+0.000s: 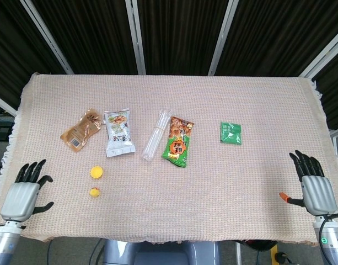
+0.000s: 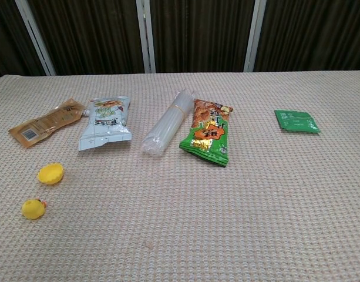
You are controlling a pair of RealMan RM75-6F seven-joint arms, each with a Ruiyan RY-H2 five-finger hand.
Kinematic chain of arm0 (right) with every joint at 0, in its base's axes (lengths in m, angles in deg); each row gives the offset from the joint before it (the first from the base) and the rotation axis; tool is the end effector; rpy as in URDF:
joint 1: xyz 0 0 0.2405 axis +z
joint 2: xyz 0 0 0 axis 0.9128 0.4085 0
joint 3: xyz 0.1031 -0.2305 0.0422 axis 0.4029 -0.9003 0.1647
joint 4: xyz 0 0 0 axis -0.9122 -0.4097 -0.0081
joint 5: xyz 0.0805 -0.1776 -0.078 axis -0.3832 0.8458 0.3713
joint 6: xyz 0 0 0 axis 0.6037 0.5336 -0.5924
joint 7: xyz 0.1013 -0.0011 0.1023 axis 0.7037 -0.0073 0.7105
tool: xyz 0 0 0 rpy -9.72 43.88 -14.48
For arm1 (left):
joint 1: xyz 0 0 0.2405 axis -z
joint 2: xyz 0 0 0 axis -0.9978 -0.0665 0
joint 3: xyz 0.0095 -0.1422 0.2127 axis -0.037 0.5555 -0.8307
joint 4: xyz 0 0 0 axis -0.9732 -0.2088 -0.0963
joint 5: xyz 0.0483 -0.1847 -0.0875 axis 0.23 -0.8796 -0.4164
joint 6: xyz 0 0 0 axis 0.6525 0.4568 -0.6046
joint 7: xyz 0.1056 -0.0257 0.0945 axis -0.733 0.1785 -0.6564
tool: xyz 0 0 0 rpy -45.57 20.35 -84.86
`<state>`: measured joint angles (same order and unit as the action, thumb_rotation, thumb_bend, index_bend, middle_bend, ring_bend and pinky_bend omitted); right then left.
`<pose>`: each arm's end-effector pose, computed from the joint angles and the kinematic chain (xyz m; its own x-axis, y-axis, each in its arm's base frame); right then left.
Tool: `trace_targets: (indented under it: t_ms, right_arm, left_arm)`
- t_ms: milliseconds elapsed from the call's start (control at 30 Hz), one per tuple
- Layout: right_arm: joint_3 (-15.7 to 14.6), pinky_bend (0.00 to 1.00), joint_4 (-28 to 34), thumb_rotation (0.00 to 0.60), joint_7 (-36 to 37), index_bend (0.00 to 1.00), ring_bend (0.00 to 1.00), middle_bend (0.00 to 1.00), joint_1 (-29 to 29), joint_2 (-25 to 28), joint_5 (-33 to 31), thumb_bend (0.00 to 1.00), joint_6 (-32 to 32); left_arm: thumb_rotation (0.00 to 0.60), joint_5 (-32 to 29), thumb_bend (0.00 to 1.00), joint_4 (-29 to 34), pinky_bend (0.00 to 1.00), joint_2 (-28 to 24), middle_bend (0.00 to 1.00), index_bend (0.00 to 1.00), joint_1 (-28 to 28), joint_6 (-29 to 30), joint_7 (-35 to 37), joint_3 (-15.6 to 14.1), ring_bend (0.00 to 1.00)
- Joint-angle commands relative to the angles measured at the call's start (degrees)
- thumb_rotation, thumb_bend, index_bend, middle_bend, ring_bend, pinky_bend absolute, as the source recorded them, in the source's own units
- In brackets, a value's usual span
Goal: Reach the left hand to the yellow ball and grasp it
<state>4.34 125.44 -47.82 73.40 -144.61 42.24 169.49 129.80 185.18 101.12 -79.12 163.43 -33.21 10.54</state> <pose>-0.3054 -0.2015 0.1528 0.3644 -0.0399 0.9304 -0.9311 0.0037 0.3648 -0.2727 0.1760 0.1027 0.5328 0.1949 0.8235 0.8450 -0.0703 -0.5301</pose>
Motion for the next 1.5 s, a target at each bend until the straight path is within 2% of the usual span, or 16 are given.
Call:
trace_targets:
  t_ms: [33, 333, 567, 700, 1167, 1233, 1367, 1500]
  right_arm:
    - [0.0, 0.00, -0.1, 0.600, 0.2, 0.00, 0.00, 0.00, 0.0, 0.0, 0.0, 0.02, 0.0]
    - [0.1, 0.00, -0.1, 0.600, 0.9, 0.00, 0.00, 0.00, 0.1, 0.2, -0.1, 0.02, -0.2]
    - [0.2, 0.00, -0.3, 0.600, 1.4, 0.00, 0.00, 0.00, 0.2, 0.2, -0.3, 0.02, -0.5]
    - [0.2, 0.00, -0.3, 0.600, 1.6, 0.00, 0.00, 0.00, 0.3, 0.2, -0.3, 0.02, -0.6]
    - [0.3, 0.00, -0.3, 0.600, 1.8, 0.00, 0.00, 0.00, 0.2, 0.1, -0.2, 0.02, -0.2]
    - [0.2, 0.00, -0.3, 0.600, 1.8, 0.00, 0.00, 0.00, 0.2, 0.1, -0.1, 0.02, -0.2]
    - [0.3, 0.00, -0.4, 0.600, 2.0, 0.00, 0.00, 0.00, 0.1, 0.0, 0.0, 0.02, 0.1]
    - [0.4, 0.00, -0.5, 0.600, 2.1, 0.00, 0.00, 0.00, 0.1, 0.0, -0.1, 0.02, 0.1]
  left_arm:
    - [0.600, -2.4, 0.11, 1.5, 0.00, 2.9, 0.00, 0.37, 2.4, -3.1, -4.4, 0.6, 0.00]
    - [0.600, -8.5, 0.15, -0.1, 0.00, 11.5, 0.00, 0.38, 6.0, -7.4, -13.8, 1.4, 0.00]
    - [0.600, -12.4, 0.19, -2.3, 0.00, 16.2, 0.00, 0.39, 8.0, -8.2, -18.4, 2.3, 0.00]
    - [0.600, -14.4, 0.23, -3.3, 0.00, 17.8, 0.00, 0.40, 8.7, -8.3, -19.6, 2.7, 0.00]
    - [0.600, -18.4, 0.23, -5.8, 0.00, 21.2, 0.00, 0.41, 10.4, -8.1, -20.6, 1.8, 0.00]
    - [0.600, -18.4, 0.27, -6.0, 0.00, 21.4, 0.00, 0.44, 10.6, -8.0, -20.8, 1.6, 0.00]
    - [0.600, -18.3, 0.41, -6.2, 0.00, 21.8, 0.00, 0.51, 10.7, -7.5, -20.1, 1.4, 0.00]
    - [0.600, -17.5, 0.43, -6.3, 0.00, 21.5, 0.00, 0.52, 10.8, -6.9, -19.8, 1.1, 0.00]
